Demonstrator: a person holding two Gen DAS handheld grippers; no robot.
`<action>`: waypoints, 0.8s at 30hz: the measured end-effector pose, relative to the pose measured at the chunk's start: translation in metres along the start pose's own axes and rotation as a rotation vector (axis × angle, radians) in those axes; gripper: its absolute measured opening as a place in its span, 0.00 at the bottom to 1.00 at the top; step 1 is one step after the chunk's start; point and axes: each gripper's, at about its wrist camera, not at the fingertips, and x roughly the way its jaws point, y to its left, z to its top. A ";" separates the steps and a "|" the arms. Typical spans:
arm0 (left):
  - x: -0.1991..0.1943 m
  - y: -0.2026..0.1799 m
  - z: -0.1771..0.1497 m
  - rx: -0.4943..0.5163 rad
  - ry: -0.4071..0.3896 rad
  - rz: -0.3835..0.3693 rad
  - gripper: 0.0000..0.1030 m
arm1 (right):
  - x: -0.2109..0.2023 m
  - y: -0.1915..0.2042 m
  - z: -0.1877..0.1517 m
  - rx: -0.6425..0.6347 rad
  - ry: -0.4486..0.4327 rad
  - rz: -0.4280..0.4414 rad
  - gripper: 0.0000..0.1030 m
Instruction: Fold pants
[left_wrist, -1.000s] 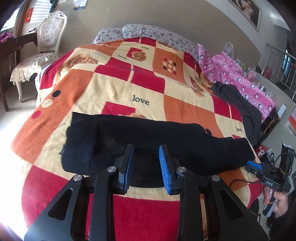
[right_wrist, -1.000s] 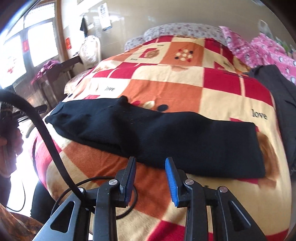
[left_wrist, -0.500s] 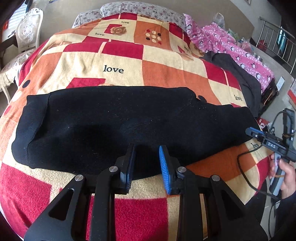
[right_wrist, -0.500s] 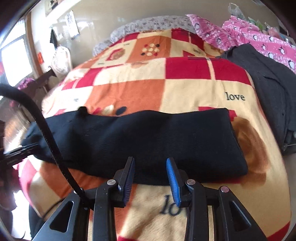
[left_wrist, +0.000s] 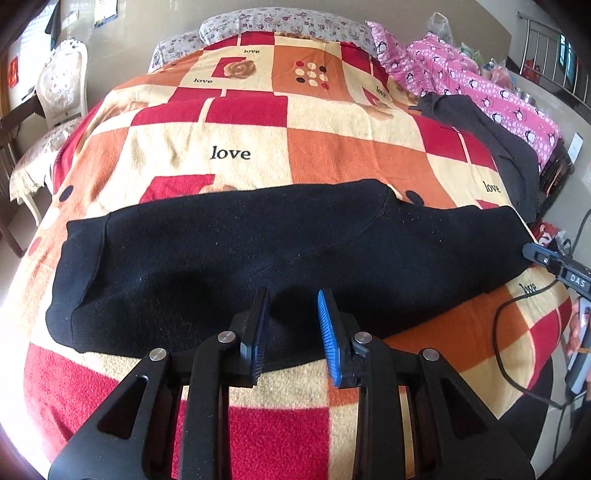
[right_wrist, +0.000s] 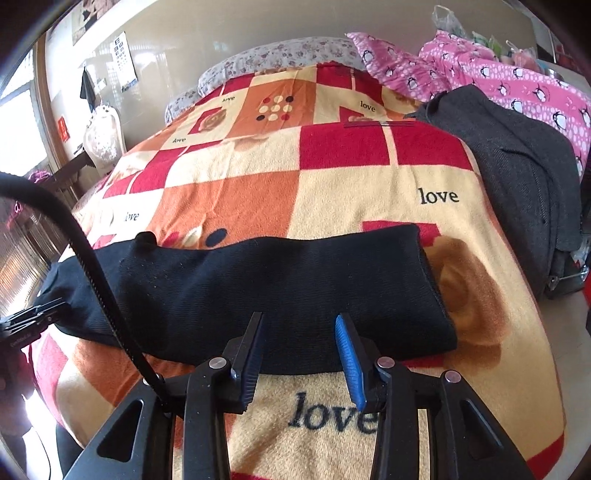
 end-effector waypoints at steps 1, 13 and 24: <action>0.000 -0.002 0.002 0.004 -0.006 0.008 0.25 | -0.003 0.001 0.000 0.001 -0.005 0.008 0.39; 0.001 -0.017 0.015 0.025 -0.023 0.014 0.25 | -0.012 0.009 0.000 0.003 -0.018 0.022 0.44; 0.007 -0.003 0.010 -0.023 0.010 0.033 0.37 | 0.000 0.020 -0.002 0.001 0.005 0.064 0.44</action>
